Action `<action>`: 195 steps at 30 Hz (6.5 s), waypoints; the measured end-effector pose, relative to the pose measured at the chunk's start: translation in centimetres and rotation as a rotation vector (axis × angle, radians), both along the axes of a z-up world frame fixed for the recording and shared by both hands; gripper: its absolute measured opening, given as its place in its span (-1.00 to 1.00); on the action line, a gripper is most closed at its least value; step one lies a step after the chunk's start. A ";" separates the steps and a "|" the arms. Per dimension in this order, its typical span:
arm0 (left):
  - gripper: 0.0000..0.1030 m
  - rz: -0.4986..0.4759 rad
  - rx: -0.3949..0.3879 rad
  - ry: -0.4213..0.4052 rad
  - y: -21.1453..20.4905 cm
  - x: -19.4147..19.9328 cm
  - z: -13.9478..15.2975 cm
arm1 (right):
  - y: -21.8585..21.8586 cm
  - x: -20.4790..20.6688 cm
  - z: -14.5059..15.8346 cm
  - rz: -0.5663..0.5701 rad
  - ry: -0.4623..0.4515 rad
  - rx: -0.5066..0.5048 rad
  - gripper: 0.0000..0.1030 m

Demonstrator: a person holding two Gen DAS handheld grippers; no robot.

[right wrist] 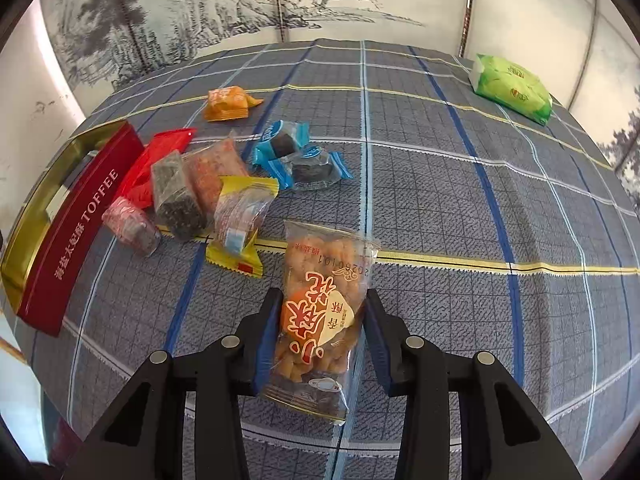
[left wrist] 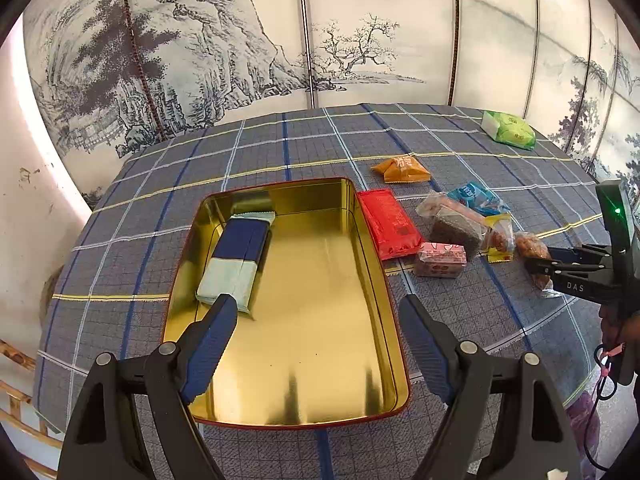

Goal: Organize snacks
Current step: 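Carry the cracker bag into the gold tray and open the right gripper, then grasp the red wrapper with the right gripper and lift it, then grasp the pink packet with the left gripper while the right gripper holds the red wrapper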

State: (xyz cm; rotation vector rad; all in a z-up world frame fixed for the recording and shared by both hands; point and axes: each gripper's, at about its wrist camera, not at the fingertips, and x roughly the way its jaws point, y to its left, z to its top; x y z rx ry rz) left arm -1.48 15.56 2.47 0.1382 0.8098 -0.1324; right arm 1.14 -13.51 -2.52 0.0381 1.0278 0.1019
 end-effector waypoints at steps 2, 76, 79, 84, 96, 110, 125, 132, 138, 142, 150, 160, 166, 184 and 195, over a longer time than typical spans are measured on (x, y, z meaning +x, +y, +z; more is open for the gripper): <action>0.54 -0.003 -0.005 -0.008 0.1 -0.3 0.1 | -0.1 -0.6 0.2 0.000 -0.009 0.009 -0.22; 0.97 0.260 -0.056 -0.006 8.1 -3.2 -1.0 | 23.9 13.0 3.2 0.333 0.064 0.296 -0.22; 0.97 0.263 -0.056 -0.001 8.2 -3.2 -1.1 | 23.6 12.9 3.5 0.331 0.054 0.325 -0.19; 0.97 0.268 -0.056 0.008 8.2 -3.1 -1.2 | 21.0 12.1 4.9 0.312 -0.007 0.413 -0.19; 0.97 0.224 -0.087 -0.007 7.1 -3.1 -0.8 | 12.8 10.2 4.7 0.315 0.034 0.229 -0.19; 0.97 0.224 -0.068 0.022 6.7 -2.7 -1.4 | 14.8 13.3 0.9 0.275 0.102 0.116 0.20; 0.97 0.227 -0.059 0.044 6.7 -2.2 -2.0 | 16.5 14.5 -0.1 0.322 0.130 0.036 0.26; 0.97 0.226 -0.054 0.054 6.4 -2.1 -2.2 | 17.0 14.2 -0.3 0.352 0.080 -0.039 -0.05; 0.97 0.221 -0.040 0.028 6.2 -2.5 -1.6 | 14.0 13.6 3.7 0.339 -0.006 0.063 -0.12; 0.97 0.181 -0.031 -0.004 5.4 -2.8 -0.4 | 9.0 10.9 7.9 0.262 -0.115 0.119 -0.12; 0.97 -0.027 -0.037 -0.020 0.3 -2.8 1.8 | -4.1 5.4 5.3 0.005 -0.090 0.054 -0.12; 0.97 -0.448 0.017 0.008 -7.1 -0.1 2.2 | -13.1 2.5 0.1 -0.145 -0.056 -0.018 -0.12; 0.97 -0.564 0.105 0.011 -10.9 1.2 1.3 | -14.5 2.1 -0.9 -0.149 -0.087 0.003 -0.11; 0.24 -0.902 0.307 0.265 -13.2 8.6 -4.8 | -14.6 1.1 -1.1 -0.143 -0.135 0.048 -0.09; -0.60 -0.931 0.294 0.405 -13.5 9.7 -7.4 | -14.4 1.3 -1.0 -0.150 -0.130 0.024 -0.09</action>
